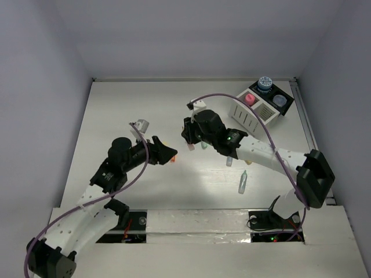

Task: Sort the stationery into containers
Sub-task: Pick up the pen from the center of the board, then close the pen cap on the pen.

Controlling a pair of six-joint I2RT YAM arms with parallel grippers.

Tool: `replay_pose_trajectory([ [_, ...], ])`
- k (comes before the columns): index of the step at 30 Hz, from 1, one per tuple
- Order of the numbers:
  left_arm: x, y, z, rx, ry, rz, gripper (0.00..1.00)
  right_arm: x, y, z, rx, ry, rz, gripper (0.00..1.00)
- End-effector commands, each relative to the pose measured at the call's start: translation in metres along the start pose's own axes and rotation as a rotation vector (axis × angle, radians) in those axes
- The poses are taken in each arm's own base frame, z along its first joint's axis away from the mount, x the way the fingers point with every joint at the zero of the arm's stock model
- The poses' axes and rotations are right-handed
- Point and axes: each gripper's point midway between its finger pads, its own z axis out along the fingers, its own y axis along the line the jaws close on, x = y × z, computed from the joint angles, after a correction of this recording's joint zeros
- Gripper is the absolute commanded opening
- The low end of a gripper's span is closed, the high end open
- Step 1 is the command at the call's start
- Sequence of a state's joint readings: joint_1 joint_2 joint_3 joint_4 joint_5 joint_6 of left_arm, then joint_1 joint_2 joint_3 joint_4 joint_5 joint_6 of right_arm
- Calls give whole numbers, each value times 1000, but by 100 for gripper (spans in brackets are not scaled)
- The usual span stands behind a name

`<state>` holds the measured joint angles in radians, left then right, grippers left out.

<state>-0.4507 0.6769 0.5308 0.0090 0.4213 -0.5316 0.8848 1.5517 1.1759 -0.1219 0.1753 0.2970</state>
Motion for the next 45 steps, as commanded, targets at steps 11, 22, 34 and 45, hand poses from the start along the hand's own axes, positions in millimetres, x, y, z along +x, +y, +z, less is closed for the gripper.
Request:
replay_pose_trajectory([
  [11,2,-23,49,-50,-111,-55,52,-28,24,-13,-103,-105,107,0],
  [22,-7,-23,77,-82,-170,-74,40,-30,27,-23,-141,-141,140,0],
  [34,-4,-32,88,-70,-197,-65,16,-24,33,-29,-185,-140,169,0],
  [45,20,-33,62,10,-151,34,0,-18,34,-48,-218,-118,152,25],
])
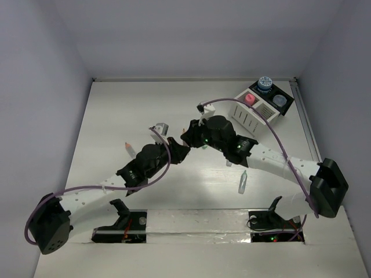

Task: Sort the stationery into containers
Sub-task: Close the pen cap on the pen.

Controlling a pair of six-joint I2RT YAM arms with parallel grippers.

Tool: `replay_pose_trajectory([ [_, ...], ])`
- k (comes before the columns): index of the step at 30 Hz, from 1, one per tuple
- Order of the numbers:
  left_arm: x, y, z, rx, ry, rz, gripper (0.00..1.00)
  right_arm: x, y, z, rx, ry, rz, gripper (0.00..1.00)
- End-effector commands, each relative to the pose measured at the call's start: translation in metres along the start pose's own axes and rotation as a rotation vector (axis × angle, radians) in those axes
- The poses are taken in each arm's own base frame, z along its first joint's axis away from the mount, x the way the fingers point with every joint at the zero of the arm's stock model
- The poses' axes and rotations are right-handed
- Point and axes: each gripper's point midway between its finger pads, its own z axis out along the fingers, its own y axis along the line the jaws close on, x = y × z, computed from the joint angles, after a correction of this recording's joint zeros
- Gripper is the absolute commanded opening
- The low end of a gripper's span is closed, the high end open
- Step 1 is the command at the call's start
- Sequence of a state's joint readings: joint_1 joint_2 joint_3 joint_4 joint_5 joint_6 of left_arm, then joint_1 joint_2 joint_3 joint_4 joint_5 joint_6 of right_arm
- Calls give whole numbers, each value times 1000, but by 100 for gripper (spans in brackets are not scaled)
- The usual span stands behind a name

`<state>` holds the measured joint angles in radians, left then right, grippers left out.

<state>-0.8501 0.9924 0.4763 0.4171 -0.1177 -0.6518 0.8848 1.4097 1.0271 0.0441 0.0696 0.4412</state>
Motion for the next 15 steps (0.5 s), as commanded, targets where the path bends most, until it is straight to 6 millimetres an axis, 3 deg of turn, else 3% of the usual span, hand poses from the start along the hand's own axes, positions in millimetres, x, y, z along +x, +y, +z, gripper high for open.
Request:
replay_pose_trajectory([
  [1,-11,-22,-18,141,-51,50,0,-6,14,-17,-67,-6,-15,34],
  [4,0,-17,-31,174,-41,63,0,-14,15,-31,-78,-21,-20,55],
  [6,11,-15,-37,206,-18,66,0,-20,31,-48,-161,-27,-17,63],
  [8,14,-15,-43,223,-17,69,0,-28,34,-60,-203,-43,-10,73],
  [10,13,-17,-48,242,-22,73,0,-45,39,-78,-231,-96,-13,79],
  [11,14,-15,-49,236,-17,75,0,-42,37,-84,-220,-81,-14,79],
  [15,7,-22,-59,274,-38,103,0,-52,23,-99,-159,-141,-27,75],
])
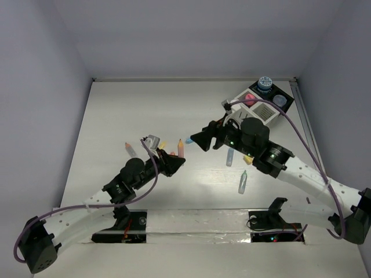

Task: Sort the stationery into containers
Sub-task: Close the pen cap on the pen.

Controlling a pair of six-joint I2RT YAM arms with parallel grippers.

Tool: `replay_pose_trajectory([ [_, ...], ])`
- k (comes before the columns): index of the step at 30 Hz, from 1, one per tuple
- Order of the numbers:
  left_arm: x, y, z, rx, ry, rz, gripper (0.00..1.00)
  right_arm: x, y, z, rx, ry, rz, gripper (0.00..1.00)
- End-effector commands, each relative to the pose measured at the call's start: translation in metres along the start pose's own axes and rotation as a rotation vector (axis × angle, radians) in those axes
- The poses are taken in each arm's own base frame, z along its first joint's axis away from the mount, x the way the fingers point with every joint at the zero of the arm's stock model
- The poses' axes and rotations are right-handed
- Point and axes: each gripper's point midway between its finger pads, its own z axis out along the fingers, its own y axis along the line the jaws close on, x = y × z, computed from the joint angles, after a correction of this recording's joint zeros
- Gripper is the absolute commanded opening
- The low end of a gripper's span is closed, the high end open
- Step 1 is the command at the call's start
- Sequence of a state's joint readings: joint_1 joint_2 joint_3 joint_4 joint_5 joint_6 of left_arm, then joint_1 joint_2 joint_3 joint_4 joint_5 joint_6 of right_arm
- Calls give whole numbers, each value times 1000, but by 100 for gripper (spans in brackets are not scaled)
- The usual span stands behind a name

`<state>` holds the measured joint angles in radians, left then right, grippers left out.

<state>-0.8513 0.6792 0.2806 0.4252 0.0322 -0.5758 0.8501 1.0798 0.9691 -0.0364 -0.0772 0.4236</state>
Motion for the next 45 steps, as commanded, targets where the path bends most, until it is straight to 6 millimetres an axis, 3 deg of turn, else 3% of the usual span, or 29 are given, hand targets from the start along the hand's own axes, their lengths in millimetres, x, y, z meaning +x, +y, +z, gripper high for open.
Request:
replay_pose_trajectory([
  [1,-16,-21,-9,94,-51,49,0,5,-14,-12,35,-17,-17,66],
  [3,-20,-20,-12,88,-62,76,0,8,-9,-13,-8,-40,-12,55],
  [4,-23,-20,-14,85,-72,82,0,13,-12,-13,-4,-34,-4,43],
  [6,-24,-19,-15,73,-67,94,0,23,-24,-15,44,-25,8,34],
  [8,-23,-20,-15,78,-61,95,0,28,-33,-20,89,-21,5,15],
  [10,-21,-22,-14,92,-56,95,0,27,-54,-26,202,-37,2,11],
  [17,-18,-36,-15,181,-50,112,0,49,-136,-50,493,9,104,15],
  [22,-22,-58,-21,290,-54,120,0,75,-172,-64,585,58,158,21],
  [27,-35,-79,-34,375,-84,118,0,88,-166,-46,490,121,163,33],
  [31,-46,-93,-45,432,-116,111,0,87,-170,-34,484,118,161,41],
  [36,-53,-105,-56,461,-99,101,0,86,-164,-13,418,150,166,46],
  [41,-71,-120,-73,473,-98,112,0,83,-164,-7,405,149,158,48],
  [45,-77,-122,-76,438,-68,158,0,81,-180,-6,499,155,150,51],
])
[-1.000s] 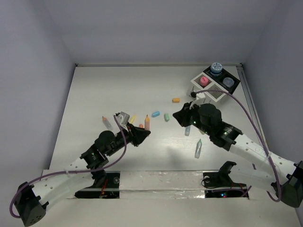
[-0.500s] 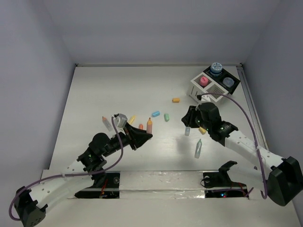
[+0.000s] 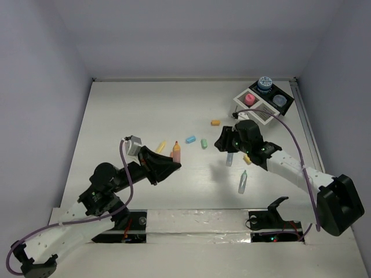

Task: Sort the stationery into containers
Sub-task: Close the pen cap on the pen.

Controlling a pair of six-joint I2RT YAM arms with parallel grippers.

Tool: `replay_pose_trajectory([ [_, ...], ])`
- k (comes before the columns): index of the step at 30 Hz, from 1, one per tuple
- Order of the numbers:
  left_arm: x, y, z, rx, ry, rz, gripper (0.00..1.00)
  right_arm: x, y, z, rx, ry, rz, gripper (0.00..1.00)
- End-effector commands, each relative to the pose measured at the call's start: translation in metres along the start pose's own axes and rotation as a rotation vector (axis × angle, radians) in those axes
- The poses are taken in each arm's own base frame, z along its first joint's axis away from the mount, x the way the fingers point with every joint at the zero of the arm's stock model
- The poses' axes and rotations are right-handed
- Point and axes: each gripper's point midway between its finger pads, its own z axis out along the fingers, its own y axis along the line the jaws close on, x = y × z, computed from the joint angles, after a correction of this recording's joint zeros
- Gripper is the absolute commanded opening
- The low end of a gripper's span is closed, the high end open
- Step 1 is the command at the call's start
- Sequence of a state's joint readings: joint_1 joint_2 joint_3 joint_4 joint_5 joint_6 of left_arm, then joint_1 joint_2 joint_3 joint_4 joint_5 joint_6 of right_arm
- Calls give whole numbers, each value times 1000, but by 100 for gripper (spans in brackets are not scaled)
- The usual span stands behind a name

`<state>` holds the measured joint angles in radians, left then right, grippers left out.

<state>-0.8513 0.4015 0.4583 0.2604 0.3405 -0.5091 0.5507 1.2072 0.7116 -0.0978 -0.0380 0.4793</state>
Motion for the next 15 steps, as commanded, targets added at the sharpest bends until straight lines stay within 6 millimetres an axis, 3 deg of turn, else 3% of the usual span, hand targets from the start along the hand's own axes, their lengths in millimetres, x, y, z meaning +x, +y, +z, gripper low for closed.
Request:
replay_pose_trajectory([
  [1,-16,-12,0,9,20,53,0,-37,4,5,31,-99,-15,51],
  [5,-29,-14,6,-10,57,126,0,-48,4,15,56,-112,-20,53],
  [9,-23,2,10,-77,117,185,0,-61,1,21,71,-132,-17,56],
  [15,-23,29,19,-164,117,220,0,-70,-18,49,88,-114,63,67],
])
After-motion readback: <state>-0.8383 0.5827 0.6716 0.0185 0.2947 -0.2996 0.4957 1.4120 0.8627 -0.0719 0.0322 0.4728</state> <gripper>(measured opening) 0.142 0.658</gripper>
